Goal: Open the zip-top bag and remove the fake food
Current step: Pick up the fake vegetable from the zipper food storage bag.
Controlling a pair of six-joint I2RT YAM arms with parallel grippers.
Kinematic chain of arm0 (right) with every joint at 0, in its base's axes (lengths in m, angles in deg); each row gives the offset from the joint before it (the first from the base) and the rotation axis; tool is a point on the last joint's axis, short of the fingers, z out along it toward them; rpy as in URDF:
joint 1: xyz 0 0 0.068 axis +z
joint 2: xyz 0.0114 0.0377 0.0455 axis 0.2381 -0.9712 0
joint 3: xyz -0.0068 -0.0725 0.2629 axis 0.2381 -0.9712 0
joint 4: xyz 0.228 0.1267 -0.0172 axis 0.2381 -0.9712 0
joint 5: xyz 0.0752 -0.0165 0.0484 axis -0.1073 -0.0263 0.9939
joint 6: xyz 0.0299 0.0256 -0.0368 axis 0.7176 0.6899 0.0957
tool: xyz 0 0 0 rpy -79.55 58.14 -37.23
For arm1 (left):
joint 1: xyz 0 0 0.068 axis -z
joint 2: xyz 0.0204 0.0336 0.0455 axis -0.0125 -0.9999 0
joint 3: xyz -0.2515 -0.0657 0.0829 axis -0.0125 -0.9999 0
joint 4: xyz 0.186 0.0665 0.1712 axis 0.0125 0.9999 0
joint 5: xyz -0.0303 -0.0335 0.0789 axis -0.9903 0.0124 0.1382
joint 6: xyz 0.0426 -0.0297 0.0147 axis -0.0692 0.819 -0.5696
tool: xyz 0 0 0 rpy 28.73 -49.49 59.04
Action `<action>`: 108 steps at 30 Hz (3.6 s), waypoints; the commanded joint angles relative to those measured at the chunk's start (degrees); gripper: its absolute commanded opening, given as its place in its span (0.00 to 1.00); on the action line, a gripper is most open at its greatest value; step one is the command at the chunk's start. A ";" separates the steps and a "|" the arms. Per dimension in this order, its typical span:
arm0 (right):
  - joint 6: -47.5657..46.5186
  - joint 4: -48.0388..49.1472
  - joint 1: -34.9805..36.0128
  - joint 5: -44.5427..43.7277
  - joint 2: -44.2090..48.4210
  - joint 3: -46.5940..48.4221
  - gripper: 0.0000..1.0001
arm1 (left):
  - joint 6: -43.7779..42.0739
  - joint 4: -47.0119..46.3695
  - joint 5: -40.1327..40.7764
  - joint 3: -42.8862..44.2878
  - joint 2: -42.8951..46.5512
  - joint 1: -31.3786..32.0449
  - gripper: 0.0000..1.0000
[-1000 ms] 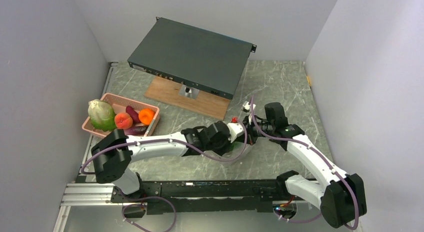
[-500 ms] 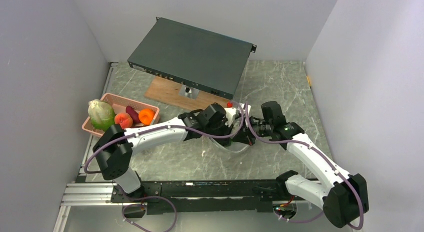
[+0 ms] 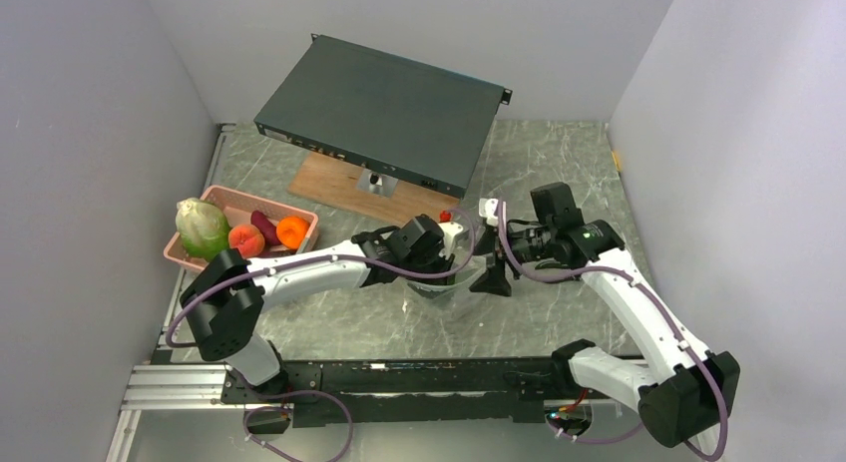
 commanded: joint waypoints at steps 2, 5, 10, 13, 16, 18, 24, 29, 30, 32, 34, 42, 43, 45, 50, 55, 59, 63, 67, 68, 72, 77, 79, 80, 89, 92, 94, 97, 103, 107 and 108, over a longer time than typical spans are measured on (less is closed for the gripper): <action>-26.16 -21.43 -0.67 11.91 0.20 5.77 0.91 | 5.32 -2.18 1.73 -1.50 3.78 -0.04 0.00; -39.23 -30.14 -0.69 14.12 0.04 6.84 0.98 | 7.27 -2.20 1.29 -0.44 3.54 -0.07 0.00; -42.14 -27.26 0.88 11.70 -0.87 6.44 0.99 | 7.45 -2.10 -0.36 2.05 2.01 -0.08 0.00; -37.74 -21.41 1.83 8.39 -1.94 6.22 0.99 | 7.51 -2.13 -0.84 2.51 1.85 -0.10 0.00; -35.82 -18.94 2.99 6.52 -3.23 7.98 0.98 | 7.07 -1.74 -0.94 2.52 1.97 -0.04 0.00; -35.51 -19.33 3.32 6.80 -4.15 10.54 0.97 | 6.59 -1.41 -0.88 2.41 1.98 0.05 0.00; -37.75 -25.98 5.42 10.28 -6.87 18.47 0.91 | 5.97 -0.58 -0.01 1.81 1.81 0.23 0.00; -29.15 -16.85 8.03 2.93 -6.46 12.27 0.78 | 5.93 -0.83 0.26 2.11 2.29 0.23 0.00; -27.80 -15.59 8.45 1.32 -6.51 11.24 0.74 | 5.90 -0.83 0.26 2.23 2.39 0.24 0.00; -26.39 -13.89 9.28 -0.34 -6.63 10.32 0.66 | 5.74 -0.83 0.19 2.50 2.53 0.23 0.00; -25.68 -12.84 10.16 -1.20 -6.85 10.01 0.53 | 5.79 -1.07 0.17 2.37 2.68 0.23 0.00; -23.31 -10.05 14.05 -4.19 -8.49 10.00 0.10 | 5.27 -0.79 0.99 3.49 2.89 0.28 0.00; -23.12 -10.12 14.67 -3.91 -8.70 10.18 0.05 | 5.31 -0.71 1.13 3.79 2.73 0.25 0.00; -22.98 -10.58 16.07 -3.06 -9.19 10.53 0.00 | 5.48 -0.07 1.42 4.74 2.19 0.21 0.00; -22.02 -12.73 20.24 0.20 -9.46 10.36 0.00 | 8.56 0.48 1.87 5.10 2.06 -1.16 0.00; -19.37 -11.12 24.18 0.45 -9.29 6.99 0.00 | 11.15 1.21 1.57 5.83 2.91 -2.78 0.00; -19.38 -11.38 27.23 1.34 -9.58 5.95 0.00 | 12.07 1.15 0.44 5.94 3.06 -3.74 0.00; -20.96 -12.53 28.20 0.11 -9.67 5.64 0.00 | 12.18 1.12 -0.30 5.28 4.13 -4.27 0.00; -20.65 -10.80 28.17 -5.33 -8.73 2.03 0.00 | 13.06 0.06 -4.33 3.52 6.90 -5.24 0.00; -20.12 -10.15 28.08 -7.02 -8.39 0.39 0.00 | 13.08 0.24 -5.25 3.12 7.64 -5.44 0.00; -19.57 -9.29 25.84 -9.38 -7.07 -1.54 0.00 | 12.51 0.31 -8.67 0.66 9.93 -5.55 0.00; -19.95 -10.81 21.77 -6.33 -6.26 -0.42 0.00 | 10.48 2.26 -12.25 -1.09 9.96 -5.58 0.00; -19.00 -10.23 20.31 -5.12 -6.08 -0.38 0.00 | 9.68 2.86 -13.78 -0.83 9.32 -5.56 0.00; -18.50 -9.66 19.46 -5.11 -6.01 -0.52 0.00 | 9.21 3.08 -15.15 -0.49 9.13 -5.55 0.00; -15.53 -5.42 14.05 -10.73 -4.28 -3.27 0.00 | 5.31 10.47 -15.71 0.23 9.06 -5.55 0.00; -13.99 -4.00 12.58 -11.91 -3.76 -4.43 0.00 | 4.72 11.59 -15.49 -0.56 10.01 -5.55 0.00; -13.19 -3.09 11.83 -12.67 -3.51 -4.92 0.00 | 4.34 11.49 -15.96 -0.60 11.25 -5.57 0.00; -13.17 -3.33 11.38 -11.87 -3.26 -5.05 0.00 | 2.92 12.64 -16.31 0.93 12.83 -5.56 0.00; -19.24 -12.40 11.42 4.58 -3.99 0.35 0.16 | 2.33 11.61 -17.76 1.67 11.63 -5.56 0.00; -22.74 -19.98 9.70 13.77 -4.76 5.79 0.44 | 0.63 9.85 -16.77 -0.79 10.75 -5.23 0.00; -24.37 -21.98 8.99 14.56 -4.80 7.11 0.50 | -0.17 9.83 -15.64 -1.50 10.94 -5.20 0.00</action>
